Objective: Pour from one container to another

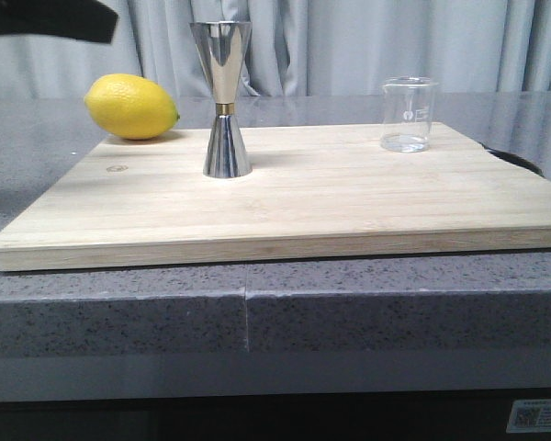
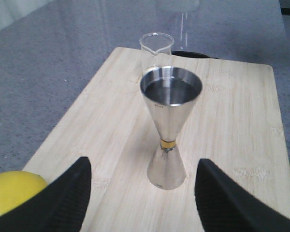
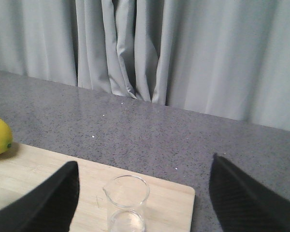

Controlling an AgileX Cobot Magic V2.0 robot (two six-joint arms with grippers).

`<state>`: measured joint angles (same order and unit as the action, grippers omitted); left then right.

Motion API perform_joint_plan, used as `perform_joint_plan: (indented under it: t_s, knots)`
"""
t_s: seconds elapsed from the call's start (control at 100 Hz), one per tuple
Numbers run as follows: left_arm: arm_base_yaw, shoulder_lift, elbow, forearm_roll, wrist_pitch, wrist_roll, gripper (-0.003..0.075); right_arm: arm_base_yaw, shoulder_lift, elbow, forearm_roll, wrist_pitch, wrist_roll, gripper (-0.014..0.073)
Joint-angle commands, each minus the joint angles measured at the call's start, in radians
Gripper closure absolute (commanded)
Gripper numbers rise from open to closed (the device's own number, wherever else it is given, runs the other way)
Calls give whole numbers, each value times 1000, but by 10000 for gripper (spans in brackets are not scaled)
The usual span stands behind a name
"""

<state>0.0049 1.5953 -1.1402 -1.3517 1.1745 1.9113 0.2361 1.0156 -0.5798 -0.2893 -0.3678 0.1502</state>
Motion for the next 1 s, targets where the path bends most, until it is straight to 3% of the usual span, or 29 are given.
perform_joint_plan:
  t_s: [0.0,0.28,0.65,0.99]
  knots:
    - [27,-87,-24,-79,32,-36,288,-8,-21,-25,8,-72,-3,92]
    - [94,-218,-24,-202,-32,-134,288,-8,-21,-29,57,-68,-3,92]
    - [94,-276,-24,-242,-51,-167,288,-8,-23,-29,65,-103,-3,92]
    - [94,-286,-24,-266,-217,-213,290,-8,-23,-72,90,29,-3,92]
